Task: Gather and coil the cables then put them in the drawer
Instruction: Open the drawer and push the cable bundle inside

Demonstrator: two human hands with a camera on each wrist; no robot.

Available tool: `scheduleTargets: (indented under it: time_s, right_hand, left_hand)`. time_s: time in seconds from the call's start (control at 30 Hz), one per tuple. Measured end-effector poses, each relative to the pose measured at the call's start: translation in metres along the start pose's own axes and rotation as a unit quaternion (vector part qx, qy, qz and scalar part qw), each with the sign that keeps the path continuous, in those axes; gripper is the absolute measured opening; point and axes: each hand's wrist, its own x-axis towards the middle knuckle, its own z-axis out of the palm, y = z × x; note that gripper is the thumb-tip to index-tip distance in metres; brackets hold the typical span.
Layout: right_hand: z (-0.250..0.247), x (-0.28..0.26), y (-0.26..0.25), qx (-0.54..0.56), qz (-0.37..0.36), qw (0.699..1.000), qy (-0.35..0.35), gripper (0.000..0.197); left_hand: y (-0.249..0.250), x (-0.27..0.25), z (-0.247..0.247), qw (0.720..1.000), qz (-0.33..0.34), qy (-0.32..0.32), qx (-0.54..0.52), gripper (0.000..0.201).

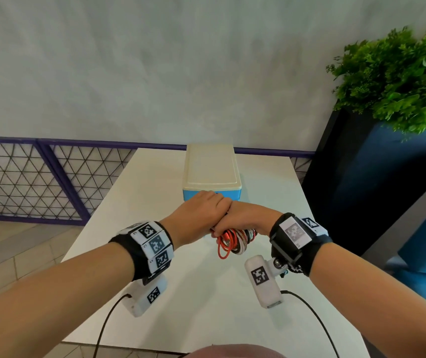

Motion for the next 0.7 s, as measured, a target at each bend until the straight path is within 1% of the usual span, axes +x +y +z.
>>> scheduleTargets:
  time_s: [0.1, 0.2, 0.23, 0.3, 0.33, 0.37, 0.4, 0.43, 0.47, 0.5, 0.53, 0.57, 0.6, 0.63, 0.7]
  right_hand:
    - [-0.003, -0.001, 0.004, -0.067, -0.007, 0.998, -0.018, 0.01]
    - [-0.007, -0.001, 0.009, -0.108, -0.006, 0.993, -0.053, 0.011]
    - [-0.007, 0.0, 0.012, -0.128, 0.0, 0.991, -0.05, 0.016]
    - [-0.006, 0.001, 0.017, -0.163, 0.02, 0.986, -0.014, 0.031]
    - [-0.005, 0.0, 0.018, -0.177, 0.021, 0.984, 0.019, 0.038]
    - [-0.003, -0.002, 0.018, -0.202, 0.014, 0.977, 0.061, 0.044]
    - [0.001, -0.005, 0.018, -0.244, 0.002, 0.964, 0.109, 0.05]
    - [0.006, -0.008, 0.018, -0.293, -0.016, 0.942, 0.161, 0.056]
    - [0.014, -0.009, 0.019, -0.34, -0.042, 0.916, 0.21, 0.065]
    - [0.024, -0.011, 0.02, -0.378, -0.067, 0.891, 0.244, 0.079]
    - [0.034, -0.011, 0.021, -0.41, -0.08, 0.87, 0.26, 0.095]
    - [0.044, -0.009, 0.023, -0.444, -0.077, 0.854, 0.26, 0.108]
    - [0.05, -0.006, 0.026, -0.477, -0.063, 0.838, 0.259, 0.114]
    - [0.053, -0.002, 0.03, -0.5, -0.047, 0.824, 0.261, 0.115]
    - [0.05, 0.006, 0.039, -0.52, -0.036, 0.808, 0.274, 0.105]
  left_hand:
    - [0.008, 0.002, 0.007, 0.999, -0.029, -0.019, -0.016, 0.023]
    - [0.016, 0.004, 0.01, 0.998, -0.047, -0.034, -0.011, 0.019]
    - [0.019, 0.005, 0.01, 0.998, -0.053, -0.039, -0.007, 0.016]
    - [0.022, 0.007, 0.007, 0.996, -0.072, -0.052, 0.005, 0.011]
    - [0.021, 0.008, 0.007, 0.994, -0.089, -0.067, 0.012, 0.009]
    - [0.02, 0.008, 0.008, 0.99, -0.11, -0.091, 0.015, 0.012]
    - [0.017, 0.008, 0.009, 0.985, -0.133, -0.112, 0.009, 0.017]
    - [0.015, 0.008, 0.009, 0.98, -0.154, -0.126, 0.0, 0.021]
    - [0.012, 0.008, 0.011, 0.977, -0.169, -0.131, -0.009, 0.027]
    - [0.01, 0.009, 0.012, 0.975, -0.177, -0.132, -0.018, 0.033]
    - [0.008, 0.009, 0.012, 0.973, -0.184, -0.137, -0.03, 0.034]
    - [0.007, 0.01, 0.01, 0.969, -0.193, -0.143, -0.052, 0.028]
    - [0.006, 0.01, 0.008, 0.964, -0.205, -0.149, -0.083, 0.019]
    - [0.004, 0.011, 0.006, 0.957, -0.216, -0.154, -0.115, 0.012]
    - [0.001, 0.01, 0.004, 0.943, -0.23, -0.174, -0.166, 0.013]
